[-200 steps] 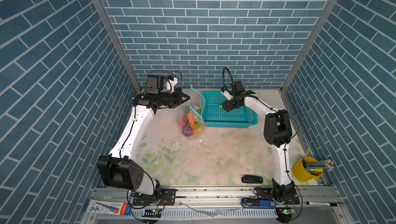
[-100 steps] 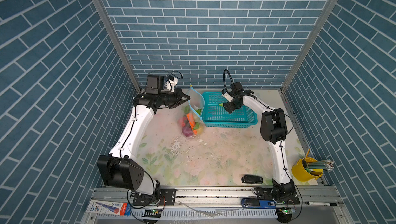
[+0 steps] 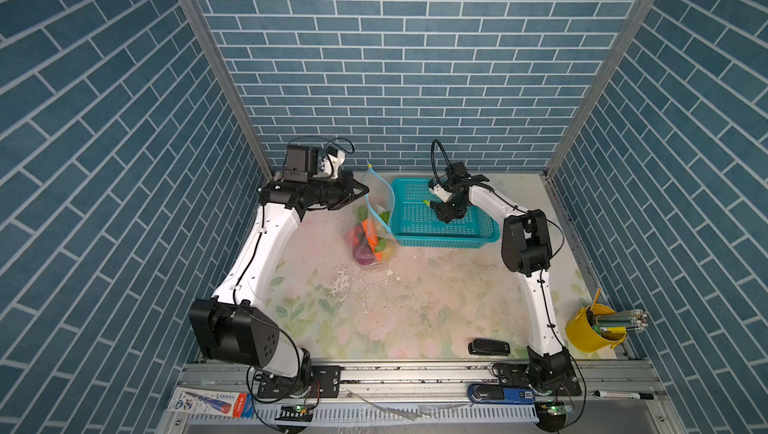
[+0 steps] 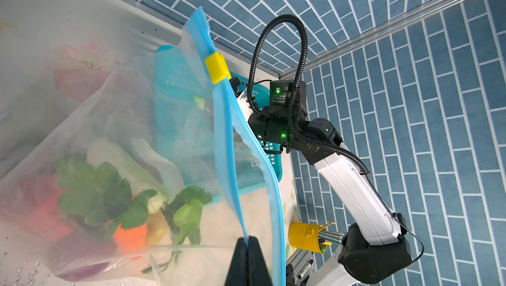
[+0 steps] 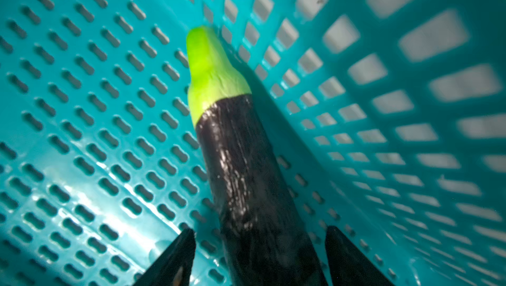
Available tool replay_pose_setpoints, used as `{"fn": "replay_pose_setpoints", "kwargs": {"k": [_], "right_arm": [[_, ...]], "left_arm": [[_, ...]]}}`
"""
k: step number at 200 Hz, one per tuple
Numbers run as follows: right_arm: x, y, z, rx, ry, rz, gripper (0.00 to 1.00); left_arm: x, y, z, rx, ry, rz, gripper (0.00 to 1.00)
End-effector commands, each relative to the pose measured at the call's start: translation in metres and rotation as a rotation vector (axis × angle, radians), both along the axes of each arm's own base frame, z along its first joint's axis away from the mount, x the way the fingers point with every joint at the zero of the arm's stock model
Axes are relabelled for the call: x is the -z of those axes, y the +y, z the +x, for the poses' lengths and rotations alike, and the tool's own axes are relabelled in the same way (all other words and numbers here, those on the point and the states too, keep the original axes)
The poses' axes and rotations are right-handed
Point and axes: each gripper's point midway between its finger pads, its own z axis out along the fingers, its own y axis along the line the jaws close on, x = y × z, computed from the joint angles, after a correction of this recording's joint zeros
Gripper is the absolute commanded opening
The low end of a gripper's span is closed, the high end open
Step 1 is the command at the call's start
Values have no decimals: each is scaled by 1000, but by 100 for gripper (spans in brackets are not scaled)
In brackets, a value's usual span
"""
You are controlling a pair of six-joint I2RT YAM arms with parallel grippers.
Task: Place the food in the zip-top bag and seal the zipper
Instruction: 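Lower the open right gripper into the teal basket over the eggplant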
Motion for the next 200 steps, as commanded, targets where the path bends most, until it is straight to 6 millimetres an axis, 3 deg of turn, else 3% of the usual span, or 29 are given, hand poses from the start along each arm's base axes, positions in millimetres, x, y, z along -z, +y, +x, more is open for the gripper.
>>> {"fn": "replay_pose_setpoints", "kwargs": {"k": [1,25,69,112,153,200], "right_arm": [[-7,8,-8,-16,54,37,70],[-13,14,-8,-6,61,72,64],[-20,26,-3,14,66,127,64],[-14,37,7,26,68,155,64],[-4,43,15,19,52,139,58],[0,45,12,3,38,82,41]], "left_arm": [[0,-4,0,13,-5,-5,0],[0,-4,0,13,-4,-5,0],[0,-3,-1,11,-7,-5,0],[-1,-4,-1,14,-9,-5,0],[1,-4,-2,15,-5,-4,0],[2,-3,-3,13,-7,0,0]]}}
